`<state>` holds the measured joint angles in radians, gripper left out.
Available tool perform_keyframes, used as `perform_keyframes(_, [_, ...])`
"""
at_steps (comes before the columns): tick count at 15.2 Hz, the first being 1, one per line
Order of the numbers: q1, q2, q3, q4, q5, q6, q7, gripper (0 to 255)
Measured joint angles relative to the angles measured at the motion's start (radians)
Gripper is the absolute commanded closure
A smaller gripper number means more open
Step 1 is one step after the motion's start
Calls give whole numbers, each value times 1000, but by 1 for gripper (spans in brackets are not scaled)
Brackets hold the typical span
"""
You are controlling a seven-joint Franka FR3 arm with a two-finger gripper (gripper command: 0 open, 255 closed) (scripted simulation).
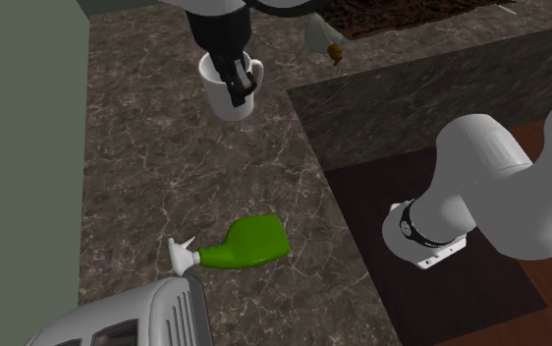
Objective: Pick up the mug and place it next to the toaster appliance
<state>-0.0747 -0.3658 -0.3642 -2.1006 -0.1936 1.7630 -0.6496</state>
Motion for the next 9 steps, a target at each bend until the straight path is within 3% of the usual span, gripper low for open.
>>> perform_keyframes(9, [5, 14, 7, 132, 10, -118, -14, 255])
